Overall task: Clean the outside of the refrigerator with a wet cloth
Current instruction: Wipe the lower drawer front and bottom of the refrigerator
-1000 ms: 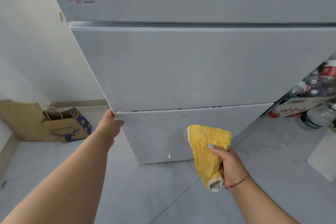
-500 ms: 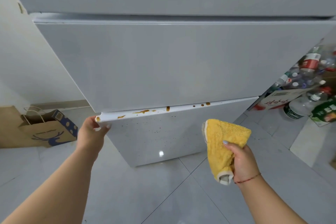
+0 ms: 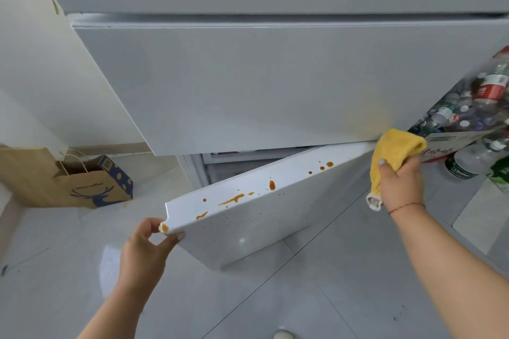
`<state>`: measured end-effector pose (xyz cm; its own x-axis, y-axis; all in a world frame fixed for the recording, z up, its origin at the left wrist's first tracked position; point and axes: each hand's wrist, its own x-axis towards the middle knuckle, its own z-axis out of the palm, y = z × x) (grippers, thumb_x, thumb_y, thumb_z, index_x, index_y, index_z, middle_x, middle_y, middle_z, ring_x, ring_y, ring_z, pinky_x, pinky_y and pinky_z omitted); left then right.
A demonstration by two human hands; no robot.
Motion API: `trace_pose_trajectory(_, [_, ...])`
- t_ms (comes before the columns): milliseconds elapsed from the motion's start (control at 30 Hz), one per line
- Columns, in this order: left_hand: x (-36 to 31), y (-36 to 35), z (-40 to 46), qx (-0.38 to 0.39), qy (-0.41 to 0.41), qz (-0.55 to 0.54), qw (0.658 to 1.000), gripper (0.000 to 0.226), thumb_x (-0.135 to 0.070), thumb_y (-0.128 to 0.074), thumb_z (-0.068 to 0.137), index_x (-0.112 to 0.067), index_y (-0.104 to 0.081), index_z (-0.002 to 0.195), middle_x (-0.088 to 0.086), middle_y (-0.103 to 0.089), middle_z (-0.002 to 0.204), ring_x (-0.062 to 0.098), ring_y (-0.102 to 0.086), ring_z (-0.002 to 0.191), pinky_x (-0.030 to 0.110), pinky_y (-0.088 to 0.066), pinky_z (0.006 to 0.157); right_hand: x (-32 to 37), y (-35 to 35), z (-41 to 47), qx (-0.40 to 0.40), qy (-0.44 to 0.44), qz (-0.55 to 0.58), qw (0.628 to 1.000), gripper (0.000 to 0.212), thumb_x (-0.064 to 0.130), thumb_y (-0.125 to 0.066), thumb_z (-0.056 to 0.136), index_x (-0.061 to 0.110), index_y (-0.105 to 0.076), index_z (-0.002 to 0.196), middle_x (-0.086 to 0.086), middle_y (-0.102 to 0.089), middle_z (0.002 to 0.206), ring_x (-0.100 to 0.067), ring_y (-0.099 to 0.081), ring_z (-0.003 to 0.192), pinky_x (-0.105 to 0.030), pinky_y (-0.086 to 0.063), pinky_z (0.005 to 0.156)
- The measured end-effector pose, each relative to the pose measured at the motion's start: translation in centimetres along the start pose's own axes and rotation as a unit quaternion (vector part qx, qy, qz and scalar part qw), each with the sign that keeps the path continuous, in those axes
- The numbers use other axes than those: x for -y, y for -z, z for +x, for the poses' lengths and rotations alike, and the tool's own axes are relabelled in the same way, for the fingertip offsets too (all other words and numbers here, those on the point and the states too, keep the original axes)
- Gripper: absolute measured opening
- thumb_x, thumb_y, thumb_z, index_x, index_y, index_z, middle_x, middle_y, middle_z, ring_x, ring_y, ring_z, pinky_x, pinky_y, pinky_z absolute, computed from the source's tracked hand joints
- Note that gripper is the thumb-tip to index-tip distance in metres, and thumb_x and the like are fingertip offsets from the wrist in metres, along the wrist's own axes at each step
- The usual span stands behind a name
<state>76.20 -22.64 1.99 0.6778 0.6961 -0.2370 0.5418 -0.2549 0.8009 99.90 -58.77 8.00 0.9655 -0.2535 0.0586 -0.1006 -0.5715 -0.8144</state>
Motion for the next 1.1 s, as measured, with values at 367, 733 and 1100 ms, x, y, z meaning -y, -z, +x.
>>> trace_pose_trajectory(367, [0.5, -0.1, -3.8, -0.004, 0.003, 0.001, 1.0, 0.025, -0.017, -0.087, 0.069, -0.022, -0.064, 0.078, -0.012, -0.07, 0.087, 0.008, -0.062, 0.092, 0.035, -0.049, 0.073, -0.1, -4.9, 0.5, 0.113, 0.099, -0.279, 0.949, 0.039, 0.031, -0.042, 0.096, 0.001, -0.053, 0.118, -0.014, -0.04, 0.142, -0.038, -0.035, 0.127, -0.045, -0.031, 0.105])
trace_pose_trajectory(733, [0.3, 0.0, -4.4, 0.009, 0.016, -0.043, 0.999, 0.023, -0.014, -0.086, 0.071, -0.018, -0.064, 0.079, -0.009, -0.069, 0.087, -0.003, -0.06, 0.089, 0.023, -0.045, 0.069, 3.7, -10.4, -13.2, 0.2, 0.215, -0.213, 0.932, 0.051, 0.038, -0.033, 0.098, 0.012, -0.045, 0.14, -0.012, -0.027, 0.154, -0.03, -0.016, 0.143, -0.036, -0.007, 0.118])
trace_pose_trajectory(1100, [0.8, 2.2, -3.5, 0.109, 0.136, -0.303, 0.937, 0.057, -0.023, -0.058, 0.05, -0.008, -0.056, 0.105, 0.012, -0.072, 0.095, 0.029, -0.058, 0.107, 0.035, -0.041, 0.099, 6.7, -15.5, -25.1, 0.247, 0.33, -0.137, 0.901, 0.052, 0.045, -0.031, 0.095, 0.015, -0.059, 0.128, -0.014, -0.045, 0.144, -0.031, -0.036, 0.137, -0.035, -0.008, 0.115])
